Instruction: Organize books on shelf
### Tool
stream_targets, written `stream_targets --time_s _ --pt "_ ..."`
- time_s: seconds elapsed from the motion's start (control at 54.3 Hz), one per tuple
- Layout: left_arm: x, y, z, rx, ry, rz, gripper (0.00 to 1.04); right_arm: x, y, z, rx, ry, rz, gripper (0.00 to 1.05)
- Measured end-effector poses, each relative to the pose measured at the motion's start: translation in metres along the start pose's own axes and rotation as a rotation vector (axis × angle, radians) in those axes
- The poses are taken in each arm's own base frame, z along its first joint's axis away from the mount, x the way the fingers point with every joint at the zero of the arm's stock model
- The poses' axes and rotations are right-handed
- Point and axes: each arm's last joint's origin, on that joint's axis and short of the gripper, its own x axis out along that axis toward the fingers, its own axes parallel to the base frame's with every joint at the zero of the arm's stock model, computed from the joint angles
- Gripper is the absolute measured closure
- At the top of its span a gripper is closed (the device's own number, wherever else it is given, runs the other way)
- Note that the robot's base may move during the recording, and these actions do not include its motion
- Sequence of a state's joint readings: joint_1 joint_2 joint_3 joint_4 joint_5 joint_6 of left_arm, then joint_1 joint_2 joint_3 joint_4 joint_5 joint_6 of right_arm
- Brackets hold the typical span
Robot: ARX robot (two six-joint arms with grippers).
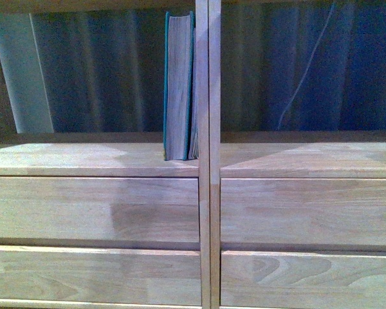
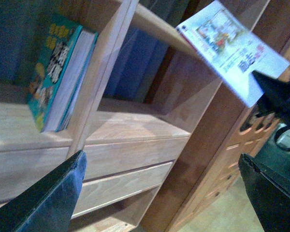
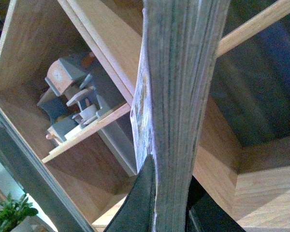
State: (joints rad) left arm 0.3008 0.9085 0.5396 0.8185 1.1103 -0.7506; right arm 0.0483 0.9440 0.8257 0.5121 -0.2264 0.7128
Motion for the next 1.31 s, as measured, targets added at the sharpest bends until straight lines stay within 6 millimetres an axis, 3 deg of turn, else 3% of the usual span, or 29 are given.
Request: stream_targets --time_s 0.166,0.35,0.516,0.755,0.976,1.308 --pt "0.035 -0.006 0.033 -0.165 -0.102 -0.189 0.07 0.011 0.015 -0.005 0.013 0.024 0.054 0.97" --pt "0.072 -0.025 0.028 -0.376 -0.153 -0.339 0.07 0.017 0.031 -0.009 0.055 0.027 0.098 0.97" --pt "0.091 -0.034 0.021 -0.457 -0.177 -0.404 0.07 0.017 0.042 -0.015 0.091 0.041 0.139 0.97" --pt "0.11 -0.039 0.018 -0.499 -0.189 -0.45 0.07 0.012 0.052 -0.016 0.143 0.04 0.157 0.97" --pt "0.119 -0.049 0.022 -0.487 -0.194 -0.503 0.07 0.002 0.066 -0.016 0.183 0.05 0.199 0.97" --pt "0.131 -0.048 0.016 -0.498 -0.187 -0.481 0.07 -0.013 0.076 -0.02 0.216 0.077 0.242 0.97"
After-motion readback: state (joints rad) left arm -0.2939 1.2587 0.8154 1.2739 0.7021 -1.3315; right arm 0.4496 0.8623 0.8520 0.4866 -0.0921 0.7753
